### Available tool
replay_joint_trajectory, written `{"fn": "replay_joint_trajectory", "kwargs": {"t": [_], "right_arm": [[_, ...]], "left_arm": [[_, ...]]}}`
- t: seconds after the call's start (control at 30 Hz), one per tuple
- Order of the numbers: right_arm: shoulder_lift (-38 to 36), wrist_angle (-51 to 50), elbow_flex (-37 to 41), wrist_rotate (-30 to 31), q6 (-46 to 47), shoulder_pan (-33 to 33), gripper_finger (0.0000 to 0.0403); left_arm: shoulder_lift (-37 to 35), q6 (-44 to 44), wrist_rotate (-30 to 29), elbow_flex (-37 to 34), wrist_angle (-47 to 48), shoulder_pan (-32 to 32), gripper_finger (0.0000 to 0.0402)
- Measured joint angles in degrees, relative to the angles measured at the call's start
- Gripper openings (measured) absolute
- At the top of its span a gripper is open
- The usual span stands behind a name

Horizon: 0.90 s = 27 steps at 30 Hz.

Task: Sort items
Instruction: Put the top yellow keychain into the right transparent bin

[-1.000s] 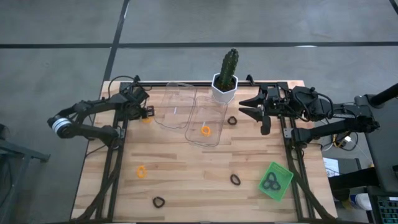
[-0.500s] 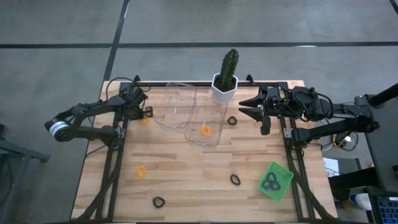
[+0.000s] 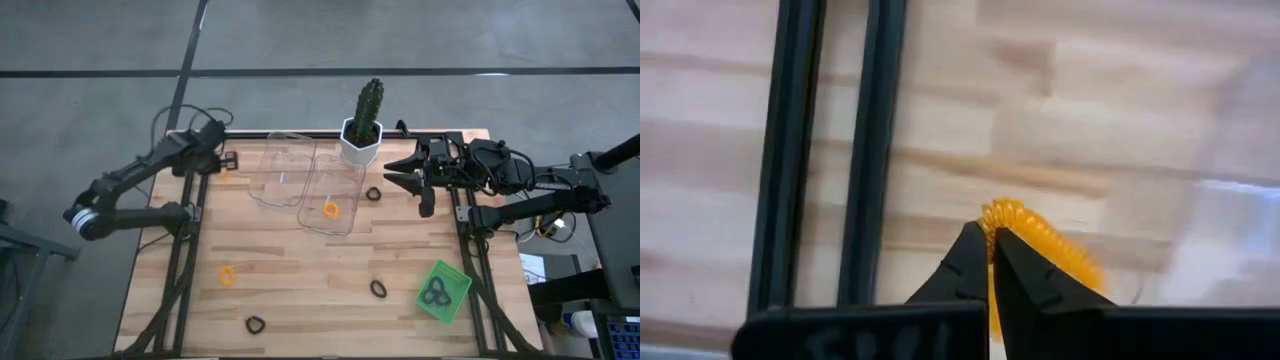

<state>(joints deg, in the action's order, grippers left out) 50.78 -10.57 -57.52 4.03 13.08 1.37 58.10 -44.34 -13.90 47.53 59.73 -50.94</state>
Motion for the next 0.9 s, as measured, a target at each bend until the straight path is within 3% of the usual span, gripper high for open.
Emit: {"fn": "replay_joint_trajectory", "kwargs": {"t": [0.23,0.5,0.9], "right_arm": [[0.5,-0.1,0.0,0.0,-0.8,0.0,0.0102],[5.6,0.4,-0.2,0.4,-1.5,0.0,0.0100],[19.9,3.4,-8.3,4.1,-10.6,0.2,0.0194]], "left_arm": [[-6.3,0.2,2.4,9.9,-3.9,4.3,0.0000],[-10.3,-0.4,6.9,11.4,-27.5,15.5,0.0000],[1.0,1.6,5.9,11.3,-53.5,31.2,0.0000]]}}
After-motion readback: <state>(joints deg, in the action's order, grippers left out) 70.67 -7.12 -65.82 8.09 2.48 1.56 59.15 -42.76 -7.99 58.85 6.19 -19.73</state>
